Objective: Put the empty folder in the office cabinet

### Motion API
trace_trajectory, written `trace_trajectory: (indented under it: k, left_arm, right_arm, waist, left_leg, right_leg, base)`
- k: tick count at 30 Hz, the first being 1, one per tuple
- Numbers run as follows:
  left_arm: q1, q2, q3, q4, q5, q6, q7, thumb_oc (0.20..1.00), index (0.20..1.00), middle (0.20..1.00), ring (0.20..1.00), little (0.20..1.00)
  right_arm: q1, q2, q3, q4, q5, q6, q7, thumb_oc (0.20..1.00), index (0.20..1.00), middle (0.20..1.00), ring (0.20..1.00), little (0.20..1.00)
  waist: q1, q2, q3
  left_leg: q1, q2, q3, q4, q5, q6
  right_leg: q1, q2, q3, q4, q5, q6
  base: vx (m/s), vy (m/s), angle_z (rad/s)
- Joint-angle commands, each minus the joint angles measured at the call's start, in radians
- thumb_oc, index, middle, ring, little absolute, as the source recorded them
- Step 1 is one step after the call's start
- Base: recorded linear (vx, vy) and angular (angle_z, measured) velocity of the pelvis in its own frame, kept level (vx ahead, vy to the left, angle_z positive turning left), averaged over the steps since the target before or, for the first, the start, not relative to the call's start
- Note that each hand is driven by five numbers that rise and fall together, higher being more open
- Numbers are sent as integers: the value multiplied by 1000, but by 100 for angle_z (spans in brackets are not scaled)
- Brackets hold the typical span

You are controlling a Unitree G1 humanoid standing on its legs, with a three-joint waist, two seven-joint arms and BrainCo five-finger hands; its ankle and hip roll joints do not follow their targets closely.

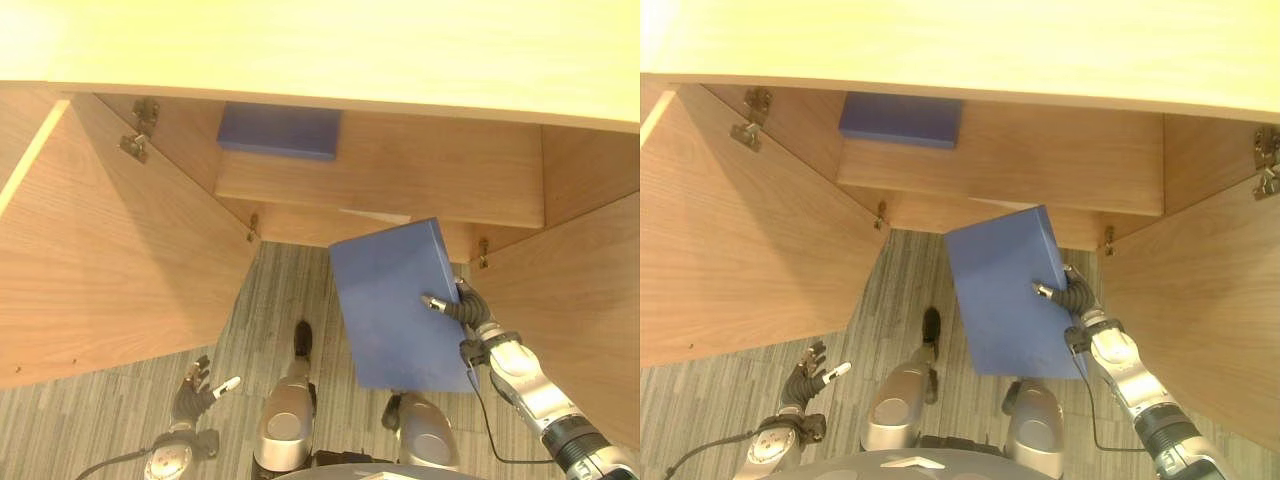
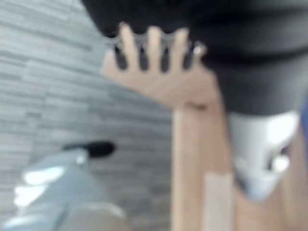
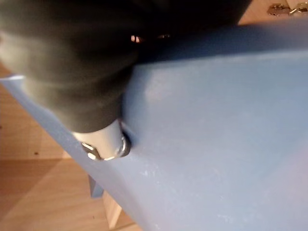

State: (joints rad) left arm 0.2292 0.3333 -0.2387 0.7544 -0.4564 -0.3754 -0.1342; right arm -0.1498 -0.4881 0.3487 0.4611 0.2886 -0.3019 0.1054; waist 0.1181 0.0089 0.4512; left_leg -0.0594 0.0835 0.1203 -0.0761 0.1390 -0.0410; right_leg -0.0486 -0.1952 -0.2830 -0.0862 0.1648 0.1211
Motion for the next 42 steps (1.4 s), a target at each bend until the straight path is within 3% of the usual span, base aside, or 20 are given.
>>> trace_trajectory:
  k: [1,3,5,6,8,10,12,13,15,16,27,33,41,42]
  left_arm:
    - [4,57,-27,-6,54,-55,-51,1000,1000,1000,1000,1000]
    - [-31,50,-55,54,64,-96,-37,1000,1000,1000,1000,1000]
    - [-36,52,-64,40,51,-101,-11,1000,1000,1000,1000,1000]
    - [-40,60,-63,21,31,-92,-4,1000,1000,1000,1000,1000]
    - [-42,66,-60,7,10,-87,-2,1000,1000,1000,1000,1000]
    - [-32,76,-48,-37,-14,-59,0,1000,1000,1000,1000,1000]
    - [-28,74,-48,-40,-13,-56,2,1000,1000,1000,1000,1000]
    - [-14,64,-46,-45,-13,-51,5,1000,1000,1000,1000,1000]
    - [-1,40,-64,-13,12,-71,-5,1000,1000,1000,1000,1000]
    - [-2,33,-70,-7,11,-67,-7,1000,1000,1000,1000,1000]
    - [-43,46,-109,-25,26,-68,-34,1000,1000,1000,1000,1000]
    - [-117,68,-171,-18,12,-52,-13,1000,1000,1000,1000,1000]
    - [-159,71,-210,-22,-9,-40,30,1000,1000,1000,1000,1000]
    - [-174,66,-237,-33,-15,-43,50,1000,1000,1000,1000,1000]
  right_arm:
    - [-68,-26,-2,-25,44,-94,-21,200,200,200,200,200]
    - [-108,-8,-23,46,62,-95,-23,200,200,200,200,200]
    - [-112,4,-30,74,64,-86,-15,200,200,200,200,200]
    - [-108,9,-37,83,54,-80,-6,200,200,200,200,200]
    - [-106,10,-42,88,44,-71,-1,200,200,200,200,200]
    - [-95,26,-64,129,18,-51,-14,200,200,200,200,200]
    - [-94,27,-65,133,17,-50,-16,200,200,200,200,200]
    - [-87,32,-73,149,2,-42,-22,200,200,200,200,200]
    - [-71,23,-95,193,33,-52,-15,200,200,200,200,200]
    - [-70,20,-102,204,37,-51,-16,200,200,200,200,200]
    - [-169,-5,-87,189,38,-69,-79,200,200,200,200,200]
    - [-374,-15,-93,290,76,52,-245,200,200,200,200,200]
    - [-512,-11,-118,386,189,80,-296,200,200,200,200,200]
    - [-592,-7,-177,454,266,106,-359,200,200,200,200,200]
  waist:
    - [7,-9,-87]
    - [-5,4,-61]
    - [-23,-6,-68]
    - [-36,-12,-72]
    - [-43,-11,-74]
    - [-56,-14,-80]
    - [-58,-15,-79]
    - [-65,-21,-79]
    - [-86,-27,-96]
    - [-88,-28,-100]
    - [-61,-19,-57]
    - [-45,-9,11]
    - [-30,-4,59]
    - [-20,8,69]
  left_leg:
    - [-19,-59,-26,127,-158,49]
    - [-14,-68,-13,161,-182,66]
    - [0,-84,2,161,-207,69]
    - [17,-92,13,162,-228,69]
    - [27,-93,18,165,-238,68]
    - [68,-95,38,202,-294,73]
    - [73,-96,38,211,-303,74]
    - [89,-101,33,238,-333,84]
    - [89,-104,1,301,-371,90]
    - [86,-100,-2,324,-383,87]
    - [51,-35,-36,292,-347,42]
    - [-32,-34,-85,341,-348,39]
    - [-110,-37,-107,435,-374,44]
    - [-177,-35,-116,505,-403,49]
  right_leg:
    - [28,-53,11,57,-53,57]
    - [-12,-64,21,125,-47,55]
    - [-34,-49,33,62,-2,73]
    - [-55,-38,45,4,30,87]
    - [-88,-33,55,-1,31,94]
    - [-192,-26,41,-1,32,107]
    - [-195,-26,41,-1,35,107]
    - [-193,-24,57,-1,34,104]
    - [-161,-23,134,-1,26,83]
    - [-146,-29,143,-1,25,77]
    - [-128,-35,112,35,29,59]
    - [-212,-40,129,115,17,45]
    - [-276,-48,125,191,-3,33]
    - [-335,-46,115,245,-24,23]
  base:
    - [-7,53,-8]
    - [57,192,-7]
    - [189,97,-34]
    - [153,10,-43]
    - [220,1,-31]
    - [421,-80,-9]
    - [257,-92,-26]
    - [421,-144,-20]
    - [618,-232,52]
    - [514,-218,104]
    - [143,-112,37]
    - [14,-23,14]
    - [-3,-24,12]
    - [-7,-25,15]
